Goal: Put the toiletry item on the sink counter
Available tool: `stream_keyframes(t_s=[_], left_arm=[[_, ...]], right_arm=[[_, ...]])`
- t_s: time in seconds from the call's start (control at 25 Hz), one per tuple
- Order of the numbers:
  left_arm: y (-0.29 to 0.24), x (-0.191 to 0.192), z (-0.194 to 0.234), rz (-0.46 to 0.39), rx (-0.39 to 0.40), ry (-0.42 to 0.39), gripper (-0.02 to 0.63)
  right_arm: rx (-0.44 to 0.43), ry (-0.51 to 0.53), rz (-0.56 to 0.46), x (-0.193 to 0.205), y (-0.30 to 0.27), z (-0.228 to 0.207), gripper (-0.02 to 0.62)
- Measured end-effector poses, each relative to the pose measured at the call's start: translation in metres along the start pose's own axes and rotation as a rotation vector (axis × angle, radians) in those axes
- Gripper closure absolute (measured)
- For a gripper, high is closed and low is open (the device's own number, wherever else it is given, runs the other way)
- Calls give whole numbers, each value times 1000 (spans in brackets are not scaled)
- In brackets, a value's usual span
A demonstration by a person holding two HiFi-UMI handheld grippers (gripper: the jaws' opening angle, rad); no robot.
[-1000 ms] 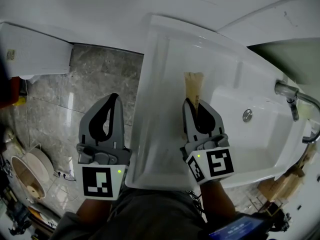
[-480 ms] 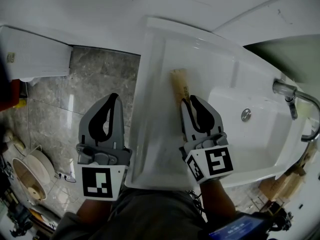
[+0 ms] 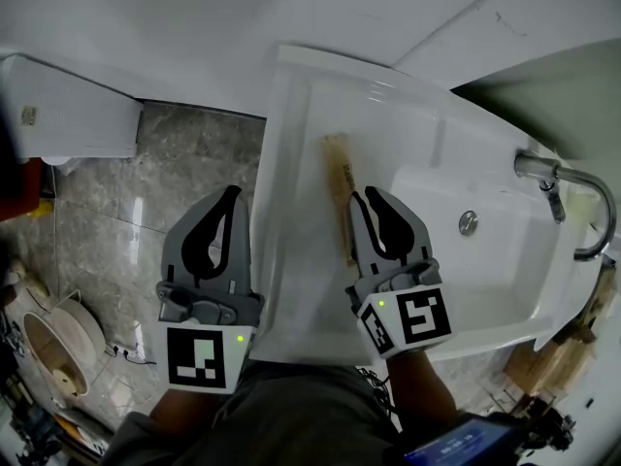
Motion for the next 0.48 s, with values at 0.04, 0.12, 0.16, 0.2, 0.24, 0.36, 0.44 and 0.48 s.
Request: stream_keyframes(t_s=[0.04, 0.12, 0.16, 0.2, 0.24, 0.36, 0.44, 0.48], left_arm=[[3, -2, -3, -6, 4, -1, 595], [8, -8, -11, -23, 9, -7, 595], [11, -12, -15, -33, 12, -10, 595], [14, -16, -19, -45, 13, -12, 595], [18, -20, -22, -56, 14, -12, 595], [35, -29, -34, -79, 14, -10, 595], [44, -34, -41, -89, 18, -18, 595], [47, -38, -45, -98, 21, -22, 595]], right_arm=[[0, 2, -10, -3, 4, 1, 541], [2, 5, -32, -9, 13, 3, 543], [1, 8, -45, -12, 17, 4, 543], [0, 12, -57, -16, 22, 6, 543], [-2, 17, -70, -19, 28, 9, 543], [-6, 34, -107, -29, 47, 18, 545], [-4, 44, -137, -37, 58, 20, 549], [-3, 51, -155, -41, 63, 20, 552]])
Point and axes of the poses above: the fingertips, and each gripper's own axes: y backward along the fingers, z to its left, x out of its underside, the point moved 10 cm from there along y, backward along the fingers, and after that the axes turned 2 degrees about y, right-handed, at the moved point
